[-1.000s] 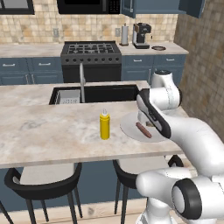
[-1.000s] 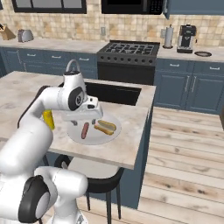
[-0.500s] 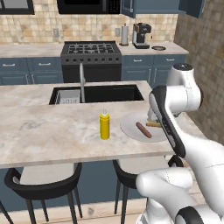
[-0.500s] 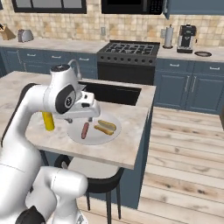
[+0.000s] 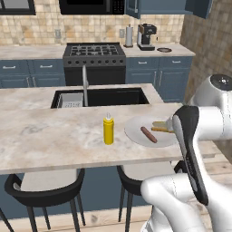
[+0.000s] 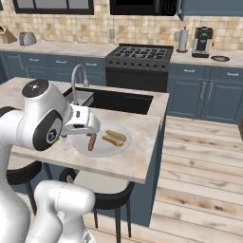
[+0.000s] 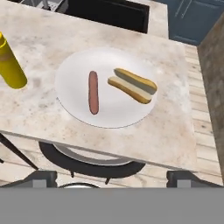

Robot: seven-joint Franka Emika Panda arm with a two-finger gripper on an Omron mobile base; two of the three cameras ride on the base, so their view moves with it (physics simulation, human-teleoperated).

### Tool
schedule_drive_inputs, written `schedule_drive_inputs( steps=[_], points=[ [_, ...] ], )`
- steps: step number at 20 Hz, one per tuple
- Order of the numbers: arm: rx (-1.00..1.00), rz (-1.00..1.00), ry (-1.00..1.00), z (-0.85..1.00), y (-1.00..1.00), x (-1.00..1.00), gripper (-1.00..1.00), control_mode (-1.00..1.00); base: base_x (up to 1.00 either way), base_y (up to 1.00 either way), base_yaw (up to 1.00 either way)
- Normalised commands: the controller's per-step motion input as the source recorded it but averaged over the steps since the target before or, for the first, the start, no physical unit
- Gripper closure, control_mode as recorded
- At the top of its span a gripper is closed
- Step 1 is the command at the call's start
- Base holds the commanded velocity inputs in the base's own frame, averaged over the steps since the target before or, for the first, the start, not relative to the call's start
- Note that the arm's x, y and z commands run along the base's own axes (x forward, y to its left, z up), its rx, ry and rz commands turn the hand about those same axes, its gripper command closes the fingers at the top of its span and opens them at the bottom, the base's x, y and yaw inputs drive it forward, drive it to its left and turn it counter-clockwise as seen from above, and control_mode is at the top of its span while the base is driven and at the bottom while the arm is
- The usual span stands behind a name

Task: Move the hot dog bun to the plate on the dining table and place the condiment next to that plate. Then navigate to the fridge and take the sausage and place it on the plate as well.

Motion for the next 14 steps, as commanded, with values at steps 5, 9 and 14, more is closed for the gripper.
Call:
schedule_drive_inputs(
  steps=[5, 9, 14],
  points=[
    [0.0, 0.0, -0.25, 0.4, 0.0, -0.8, -1.0, -1.0, 0.0, 0.0, 0.0],
    [0.0, 0.0, -0.16, 0.47, 0.0, -0.63, -1.0, -1.0, 0.0, 0.0, 0.0],
    [-0.01, 0.0, -0.13, 0.57, 0.0, -0.46, -1.0, -1.0, 0.0, 0.0, 0.0]
  ],
)
